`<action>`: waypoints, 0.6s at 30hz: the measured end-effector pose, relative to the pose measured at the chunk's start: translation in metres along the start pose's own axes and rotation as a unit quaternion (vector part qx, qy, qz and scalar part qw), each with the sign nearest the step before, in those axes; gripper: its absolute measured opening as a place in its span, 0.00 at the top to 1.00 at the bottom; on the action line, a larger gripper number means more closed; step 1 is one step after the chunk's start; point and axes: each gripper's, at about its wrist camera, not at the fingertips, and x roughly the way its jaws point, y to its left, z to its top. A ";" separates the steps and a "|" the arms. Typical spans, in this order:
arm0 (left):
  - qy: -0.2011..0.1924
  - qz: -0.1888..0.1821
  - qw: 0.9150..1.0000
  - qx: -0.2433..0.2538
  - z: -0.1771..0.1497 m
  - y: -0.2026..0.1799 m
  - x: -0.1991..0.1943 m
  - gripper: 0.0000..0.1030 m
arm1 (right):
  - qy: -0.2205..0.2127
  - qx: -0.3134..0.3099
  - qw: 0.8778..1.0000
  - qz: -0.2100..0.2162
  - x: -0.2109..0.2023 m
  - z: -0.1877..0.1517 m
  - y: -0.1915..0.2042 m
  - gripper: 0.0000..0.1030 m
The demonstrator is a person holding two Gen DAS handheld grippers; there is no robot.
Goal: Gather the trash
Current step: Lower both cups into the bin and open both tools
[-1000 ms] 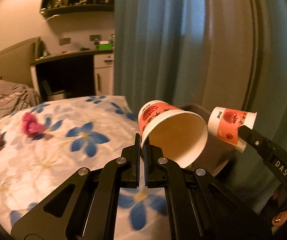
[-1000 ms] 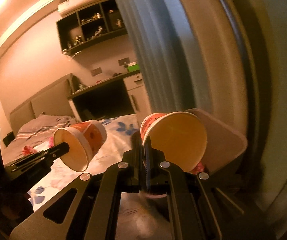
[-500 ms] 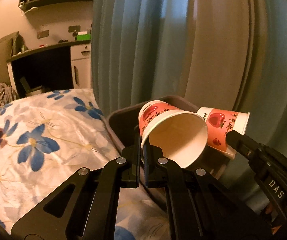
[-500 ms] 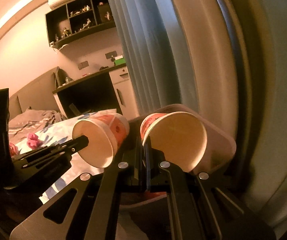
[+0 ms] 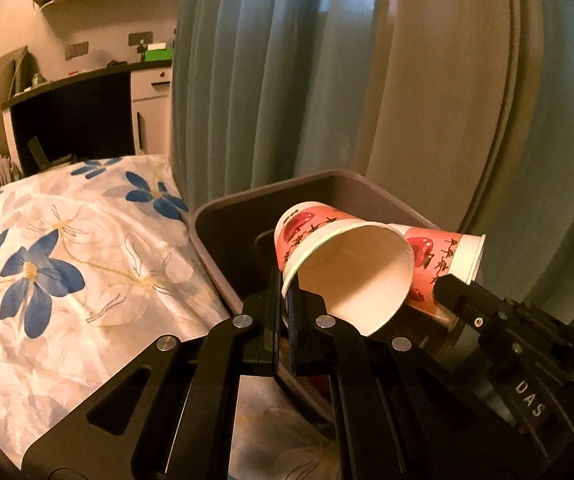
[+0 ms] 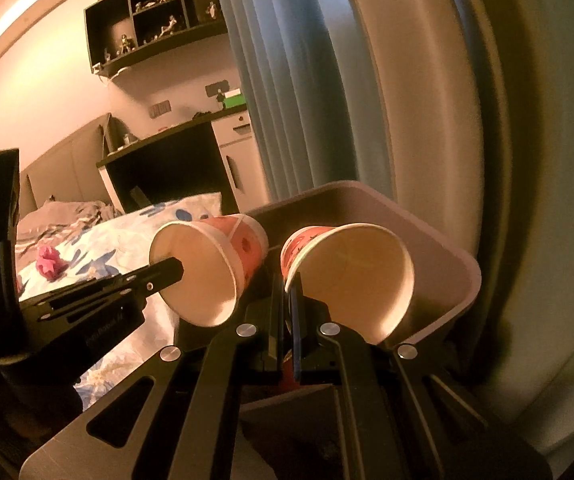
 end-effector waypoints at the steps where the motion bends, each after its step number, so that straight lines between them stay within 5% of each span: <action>1: 0.002 -0.001 1.000 -0.001 0.000 0.000 0.001 0.98 | 0.003 -0.003 1.000 -0.001 0.001 -0.001 0.000 0.96; 18: 0.017 -0.011 1.000 -0.010 -0.001 0.002 0.011 0.98 | 0.020 -0.010 1.000 -0.012 0.012 -0.007 0.000 0.96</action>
